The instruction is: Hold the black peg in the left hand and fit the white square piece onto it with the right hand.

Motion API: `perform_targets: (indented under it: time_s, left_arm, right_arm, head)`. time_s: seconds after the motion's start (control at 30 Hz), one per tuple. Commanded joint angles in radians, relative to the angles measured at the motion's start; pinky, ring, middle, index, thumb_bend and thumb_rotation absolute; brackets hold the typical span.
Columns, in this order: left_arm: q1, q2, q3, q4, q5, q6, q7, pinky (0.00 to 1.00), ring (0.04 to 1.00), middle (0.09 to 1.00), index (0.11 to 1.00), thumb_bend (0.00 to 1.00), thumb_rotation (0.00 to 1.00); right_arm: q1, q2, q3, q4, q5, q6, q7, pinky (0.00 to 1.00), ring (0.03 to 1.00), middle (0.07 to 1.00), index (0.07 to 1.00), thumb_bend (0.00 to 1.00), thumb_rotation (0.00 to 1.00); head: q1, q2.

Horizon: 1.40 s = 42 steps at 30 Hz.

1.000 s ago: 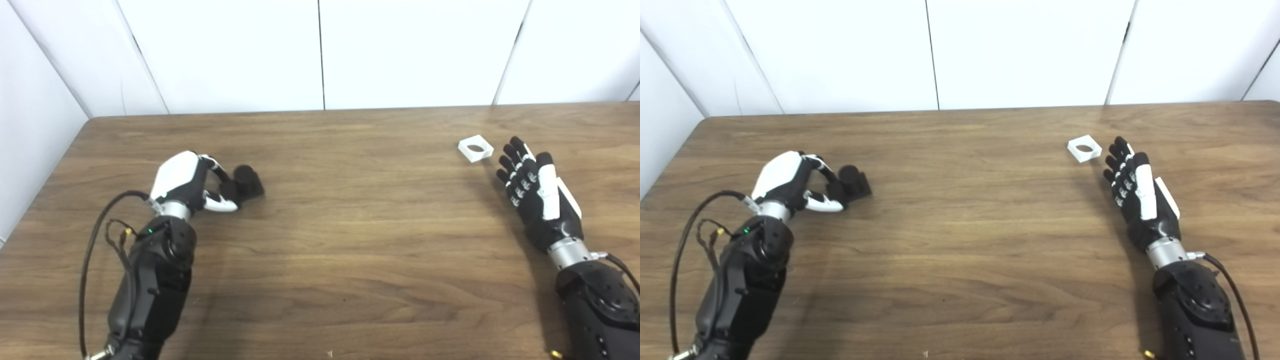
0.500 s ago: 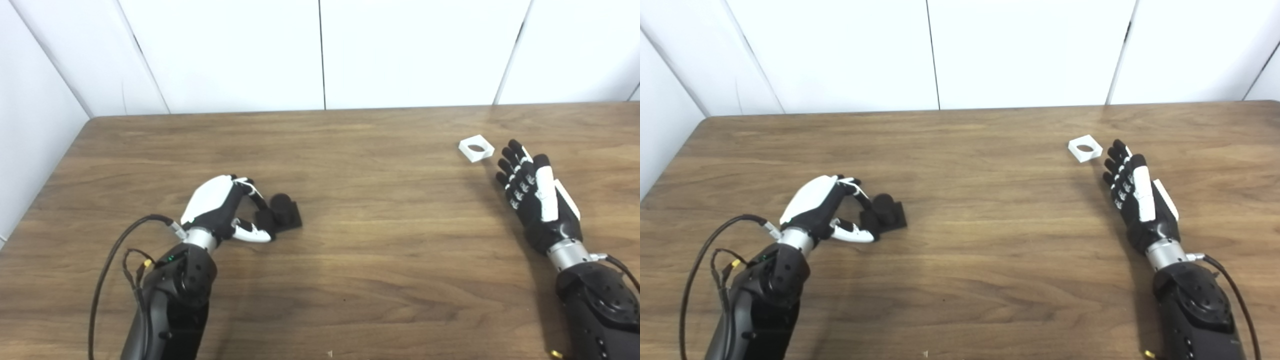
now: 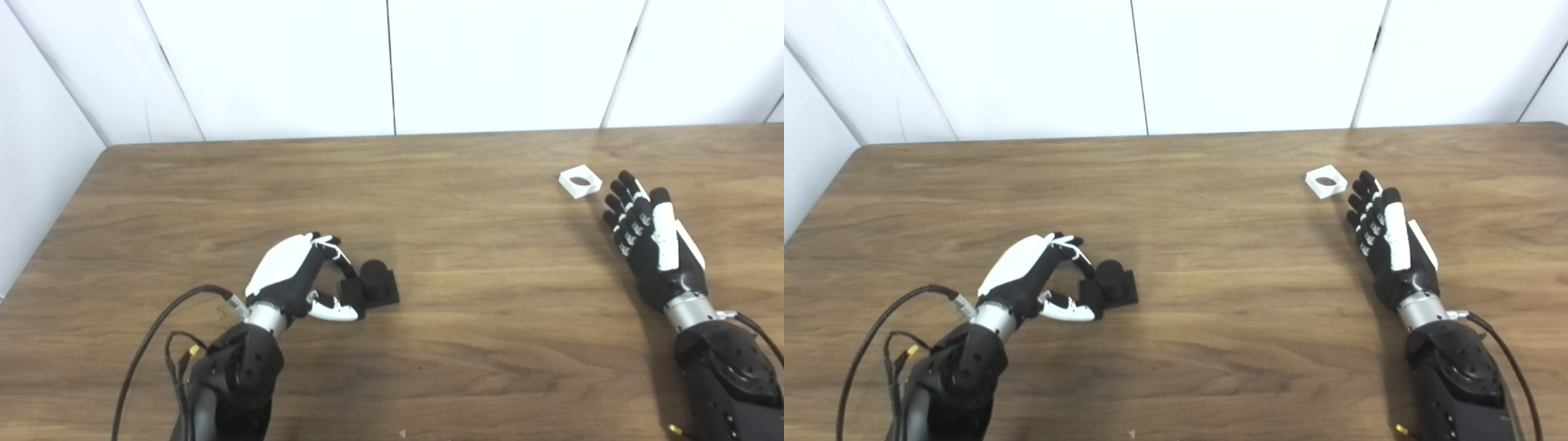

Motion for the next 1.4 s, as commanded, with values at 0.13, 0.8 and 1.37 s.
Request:
perform_targets:
  time_s: [0.13,0.8,1.37]
  left_arm:
    - [0.023,0.006,-0.040,-0.047,-0.009,-0.006,-0.018,1.00,1.000,0.924,0.492,0.51,0.07]
    - [0.036,0.010,-0.065,-0.094,-0.024,-0.013,-0.058,1.00,1.000,0.917,0.491,0.51,0.07]
    - [0.020,-0.012,-0.056,-0.075,-0.012,0.002,-0.131,1.00,1.000,0.942,0.491,0.51,0.07]
  right_arm:
    - [-0.009,0.006,0.008,-0.037,0.017,0.016,0.006,1.00,1.000,1.000,1.000,0.58,1.00]
    - [-0.008,0.014,0.016,-0.070,0.014,0.043,-0.015,1.00,1.000,1.000,1.000,0.60,1.00]
    - [-0.028,-0.014,0.013,-0.128,-0.023,0.067,-0.033,1.00,1.000,1.000,1.000,0.64,1.00]
  head:
    - [-0.005,-0.001]
    - [-0.020,0.020]
    - [-0.038,0.021]
